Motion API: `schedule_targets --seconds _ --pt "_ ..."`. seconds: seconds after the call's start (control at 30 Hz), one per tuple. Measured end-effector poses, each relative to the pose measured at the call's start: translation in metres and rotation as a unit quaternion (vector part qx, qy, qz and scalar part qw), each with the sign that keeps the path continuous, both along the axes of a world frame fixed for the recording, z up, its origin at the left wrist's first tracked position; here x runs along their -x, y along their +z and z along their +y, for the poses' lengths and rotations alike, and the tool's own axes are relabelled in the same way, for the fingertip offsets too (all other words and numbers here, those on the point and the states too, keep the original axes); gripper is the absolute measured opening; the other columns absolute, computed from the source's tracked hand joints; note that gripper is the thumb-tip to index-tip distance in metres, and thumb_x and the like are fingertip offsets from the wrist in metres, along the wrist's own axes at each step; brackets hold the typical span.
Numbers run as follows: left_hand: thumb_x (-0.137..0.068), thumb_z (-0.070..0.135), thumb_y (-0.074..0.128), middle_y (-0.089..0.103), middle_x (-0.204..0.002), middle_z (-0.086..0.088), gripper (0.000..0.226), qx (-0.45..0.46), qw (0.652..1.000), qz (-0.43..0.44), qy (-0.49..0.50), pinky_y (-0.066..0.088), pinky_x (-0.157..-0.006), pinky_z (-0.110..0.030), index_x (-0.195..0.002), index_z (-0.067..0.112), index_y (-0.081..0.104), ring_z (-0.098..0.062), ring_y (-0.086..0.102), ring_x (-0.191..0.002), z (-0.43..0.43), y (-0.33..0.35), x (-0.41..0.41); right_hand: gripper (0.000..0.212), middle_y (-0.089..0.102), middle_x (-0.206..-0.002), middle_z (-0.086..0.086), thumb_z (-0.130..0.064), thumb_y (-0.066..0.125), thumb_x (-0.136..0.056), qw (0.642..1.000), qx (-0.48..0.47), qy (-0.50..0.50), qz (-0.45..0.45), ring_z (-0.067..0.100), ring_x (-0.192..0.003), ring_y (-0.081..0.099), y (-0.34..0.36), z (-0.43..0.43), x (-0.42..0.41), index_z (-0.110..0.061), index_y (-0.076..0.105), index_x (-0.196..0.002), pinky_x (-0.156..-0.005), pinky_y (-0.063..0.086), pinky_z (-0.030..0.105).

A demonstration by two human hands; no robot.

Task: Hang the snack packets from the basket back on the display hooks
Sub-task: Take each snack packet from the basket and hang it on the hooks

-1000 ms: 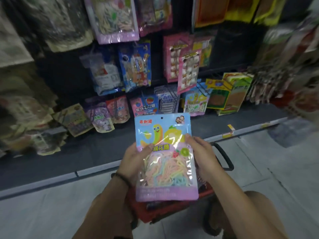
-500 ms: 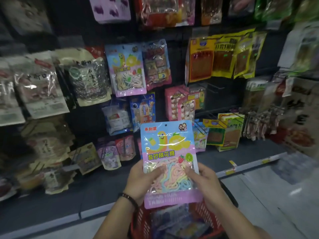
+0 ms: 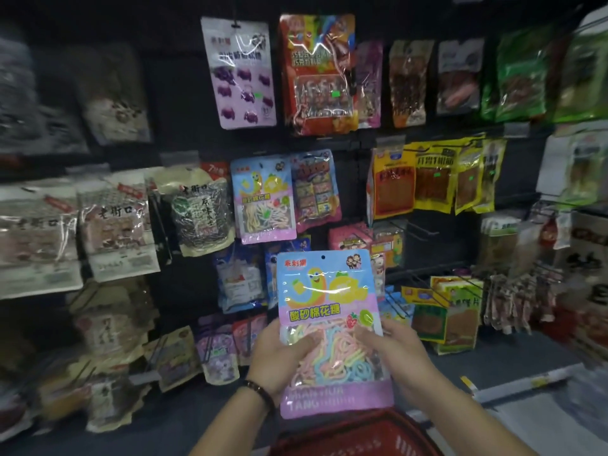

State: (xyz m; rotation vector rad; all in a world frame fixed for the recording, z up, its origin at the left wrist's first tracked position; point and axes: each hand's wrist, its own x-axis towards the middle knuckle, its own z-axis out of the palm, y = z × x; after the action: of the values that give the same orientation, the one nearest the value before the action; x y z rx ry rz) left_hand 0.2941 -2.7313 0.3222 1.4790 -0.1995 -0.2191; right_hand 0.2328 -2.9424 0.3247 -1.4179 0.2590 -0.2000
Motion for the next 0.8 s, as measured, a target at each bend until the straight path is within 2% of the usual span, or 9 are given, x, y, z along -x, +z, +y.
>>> schedule_targets --seconds 0.1,0.17,0.27,0.33,0.43,0.53,0.63,0.73,0.8 --pt "-0.088 0.001 0.082 0.082 -0.108 -0.009 0.029 -0.027 0.999 -0.035 0.019 0.062 -0.092 -0.059 -0.114 0.011 0.073 -0.033 0.08 -0.1 0.01 0.022 -0.008 0.015 0.084 -0.103 0.011 -0.011 0.074 -0.1 0.999 0.032 0.02 -0.02 0.029 -0.09 0.083 0.024 0.007 -0.013 -0.007 0.076 -0.114 -0.068 0.067 0.038" --pt "-0.088 0.004 0.083 0.082 -0.109 -0.006 0.032 -0.033 0.998 -0.051 0.025 0.062 -0.092 -0.059 -0.116 0.015 0.072 -0.03 0.08 -0.099 0.019 0.034 -0.012 0.013 0.085 -0.102 0.01 -0.011 0.074 -0.101 0.998 0.042 0.029 -0.025 0.027 -0.088 0.084 0.037 0.012 -0.021 -0.008 0.075 -0.114 -0.065 0.066 0.035" --pt "-0.093 0.006 0.077 0.081 -0.11 -0.011 0.033 -0.012 0.999 -0.047 0.023 0.064 -0.086 -0.056 -0.122 0.016 0.067 -0.034 0.08 -0.098 0.031 0.055 -0.016 0.013 0.085 -0.098 0.009 -0.014 0.073 -0.102 0.997 0.066 0.039 -0.024 0.029 -0.089 0.083 0.053 0.02 -0.036 -0.007 0.075 -0.113 -0.082 0.068 0.05" --pt "-0.101 0.014 0.069 0.081 -0.11 -0.015 0.023 0.005 0.999 -0.036 0.01 0.066 -0.081 -0.053 -0.124 0.015 0.067 -0.035 0.08 -0.098 0.038 0.067 -0.022 0.015 0.085 -0.098 0.005 -0.021 0.072 -0.103 0.995 0.093 0.031 -0.037 0.026 -0.09 0.083 0.061 0.025 -0.047 -0.012 0.074 -0.114 -0.088 0.066 0.052" --pt "-0.103 0.034 0.066 0.081 -0.11 -0.014 0.022 -0.015 0.998 -0.058 0.033 0.06 -0.095 -0.062 -0.119 0.021 0.074 -0.034 0.078 -0.104 0.046 0.076 -0.041 0.016 0.084 -0.103 -0.004 -0.023 0.072 -0.103 0.986 0.143 -0.005 -0.085 0.017 -0.093 0.082 0.074 0.026 -0.073 -0.021 0.07 -0.119 -0.092 0.065 0.053" --pt "-0.089 0.057 0.072 0.078 -0.103 -0.023 0.048 -0.053 0.99 -0.099 0.088 0.058 -0.094 -0.063 -0.104 0.012 0.078 -0.025 0.075 -0.093 0.044 0.077 -0.076 0.037 0.082 -0.109 -0.013 -0.021 0.078 -0.099 0.97 0.197 -0.024 -0.138 0.012 -0.097 0.079 0.091 0.023 -0.112 -0.031 0.065 -0.132 -0.092 0.064 0.052" --pt "-0.097 0.047 0.07 0.081 -0.086 -0.012 0.044 -0.057 0.981 -0.128 0.138 0.057 -0.074 -0.039 -0.089 0.004 0.076 -0.021 0.071 -0.076 0.039 0.092 -0.115 0.074 0.071 -0.136 -0.019 -0.022 0.075 -0.101 0.947 0.265 -0.011 -0.181 0.011 -0.111 0.075 0.116 0.025 -0.149 -0.043 0.038 -0.163 -0.086 0.062 0.034" --pt "-0.097 0.033 0.07 0.076 -0.079 -0.007 0.025 -0.038 0.971 -0.144 0.185 0.052 -0.07 -0.036 -0.087 0.011 0.071 -0.019 0.068 -0.072 0.039 0.105 -0.158 0.082 0.056 -0.158 -0.014 -0.022 0.071 -0.103 0.94 0.285 0.01 -0.188 0.037 -0.11 0.075 0.128 0.029 -0.19 -0.051 0.027 -0.165 -0.085 0.065 0.05" --pt "-0.097 0.029 0.071 0.076 -0.081 -0.01 0.02 -0.042 0.967 -0.145 0.204 0.047 -0.069 -0.033 -0.087 0.012 0.069 -0.02 0.066 -0.073 0.04 0.11 -0.186 0.084 0.053 -0.161 -0.012 -0.024 0.072 -0.102 0.932 0.305 0.005 -0.198 0.026 -0.105 0.078 0.132 0.031 -0.218 -0.051 0.025 -0.166 -0.082 0.066 0.044"
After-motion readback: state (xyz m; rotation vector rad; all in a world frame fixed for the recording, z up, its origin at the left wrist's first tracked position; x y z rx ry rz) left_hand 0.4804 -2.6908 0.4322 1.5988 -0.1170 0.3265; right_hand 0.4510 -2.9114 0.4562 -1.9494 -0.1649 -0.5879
